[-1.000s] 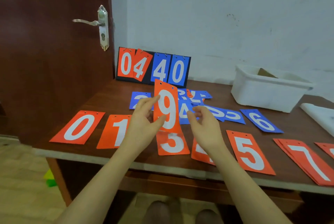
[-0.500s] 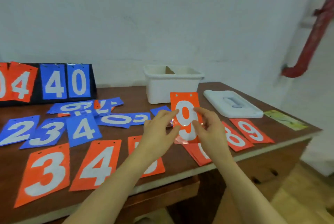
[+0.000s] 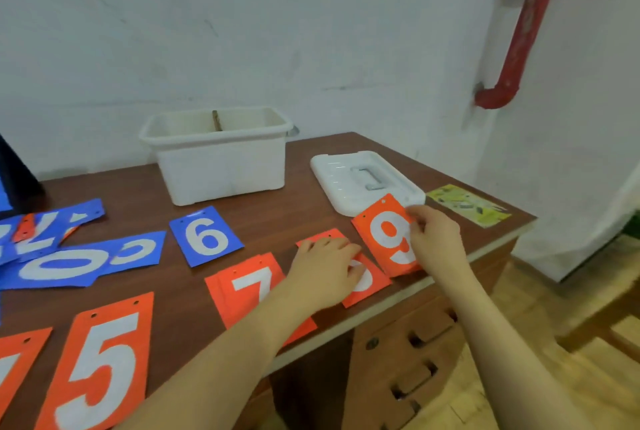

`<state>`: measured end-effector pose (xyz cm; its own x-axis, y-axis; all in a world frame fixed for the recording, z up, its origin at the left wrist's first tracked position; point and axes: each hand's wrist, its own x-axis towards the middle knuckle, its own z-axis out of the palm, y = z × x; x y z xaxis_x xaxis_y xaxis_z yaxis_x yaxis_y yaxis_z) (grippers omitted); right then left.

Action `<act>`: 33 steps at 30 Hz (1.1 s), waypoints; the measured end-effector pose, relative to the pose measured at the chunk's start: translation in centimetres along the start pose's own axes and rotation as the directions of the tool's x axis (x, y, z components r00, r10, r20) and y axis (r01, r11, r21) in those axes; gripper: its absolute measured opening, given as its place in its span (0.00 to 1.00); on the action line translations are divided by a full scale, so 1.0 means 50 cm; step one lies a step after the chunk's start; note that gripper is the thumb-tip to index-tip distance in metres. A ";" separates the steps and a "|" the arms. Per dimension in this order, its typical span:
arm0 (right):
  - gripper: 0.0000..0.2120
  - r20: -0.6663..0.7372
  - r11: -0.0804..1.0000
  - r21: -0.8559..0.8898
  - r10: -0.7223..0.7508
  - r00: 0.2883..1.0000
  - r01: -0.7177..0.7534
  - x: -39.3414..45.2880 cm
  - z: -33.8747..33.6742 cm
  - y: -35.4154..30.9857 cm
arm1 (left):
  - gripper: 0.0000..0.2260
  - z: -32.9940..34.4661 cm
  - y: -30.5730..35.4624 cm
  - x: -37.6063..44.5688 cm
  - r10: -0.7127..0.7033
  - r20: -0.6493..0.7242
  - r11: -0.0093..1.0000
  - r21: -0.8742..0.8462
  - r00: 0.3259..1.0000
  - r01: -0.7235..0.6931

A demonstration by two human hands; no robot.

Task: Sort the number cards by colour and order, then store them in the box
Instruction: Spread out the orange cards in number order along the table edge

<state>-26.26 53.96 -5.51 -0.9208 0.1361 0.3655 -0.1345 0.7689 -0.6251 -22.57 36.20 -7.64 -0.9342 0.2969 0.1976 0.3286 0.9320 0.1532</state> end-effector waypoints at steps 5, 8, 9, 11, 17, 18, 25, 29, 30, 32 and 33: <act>0.12 0.047 0.897 -0.441 0.061 0.997 -0.034 -0.001 0.039 0.016 | 0.20 -0.001 -0.012 -0.003 0.006 0.027 1.000 -0.015 1.000 -0.005; 0.12 -0.043 0.930 -0.366 -0.058 0.997 0.038 -0.015 0.052 -0.012 | 0.20 -0.018 -0.014 -0.009 -0.038 -0.070 0.999 -0.018 0.997 0.037; 0.13 -0.043 0.934 -0.342 -0.126 0.991 0.104 -0.021 0.054 -0.030 | 0.20 -0.029 -0.019 -0.013 -0.056 -0.120 0.998 -0.014 0.991 0.055; 0.13 -0.013 0.937 -0.259 -0.248 0.969 0.236 -0.032 0.062 -0.072 | 0.19 -0.057 -0.041 -0.030 -0.094 -0.224 0.995 0.002 0.970 0.097; 0.09 -0.030 0.857 0.094 -0.506 0.862 0.507 -0.085 0.105 -0.240 | 0.16 -0.162 -0.153 -0.148 -0.227 -0.417 0.962 0.042 0.880 0.269; 0.08 -0.036 0.830 0.125 -0.543 0.839 0.543 -0.095 0.118 -0.275 | 0.15 -0.179 -0.175 -0.174 -0.243 -0.432 0.954 0.057 0.868 0.295; 0.09 0.137 0.679 0.301 -0.726 0.674 0.670 -0.176 0.235 -0.515 | 0.13 -0.268 -0.339 -0.370 -0.437 -0.464 0.837 0.103 0.771 0.537; 0.11 0.335 0.671 0.294 -0.739 0.584 0.680 -0.220 0.336 -0.625 | 0.15 -0.287 -0.455 -0.470 -0.600 -0.344 0.734 0.124 0.722 0.668; 0.12 0.397 0.668 0.273 -0.733 0.552 0.692 -0.229 0.364 -0.648 | 0.16 -0.289 -0.486 -0.492 -0.637 -0.310 0.704 0.139 0.705 0.697; 0.14 0.492 0.665 0.246 -0.713 0.500 0.706 -0.244 0.419 -0.689 | 0.18 -0.291 -0.548 -0.527 -0.698 -0.239 0.652 0.177 0.675 0.737; 0.15 0.523 0.668 0.244 -0.701 0.485 0.703 -0.247 0.445 -0.706 | 0.19 -0.291 -0.576 -0.540 -0.715 -0.197 0.644 0.187 0.671 0.742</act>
<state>-18.26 11.22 -3.31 -0.5435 -0.7999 0.2544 -0.8264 0.4569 -0.3290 -4.80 -1.68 -3.32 -0.8343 -0.5084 0.2133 -0.5073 0.8594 0.0641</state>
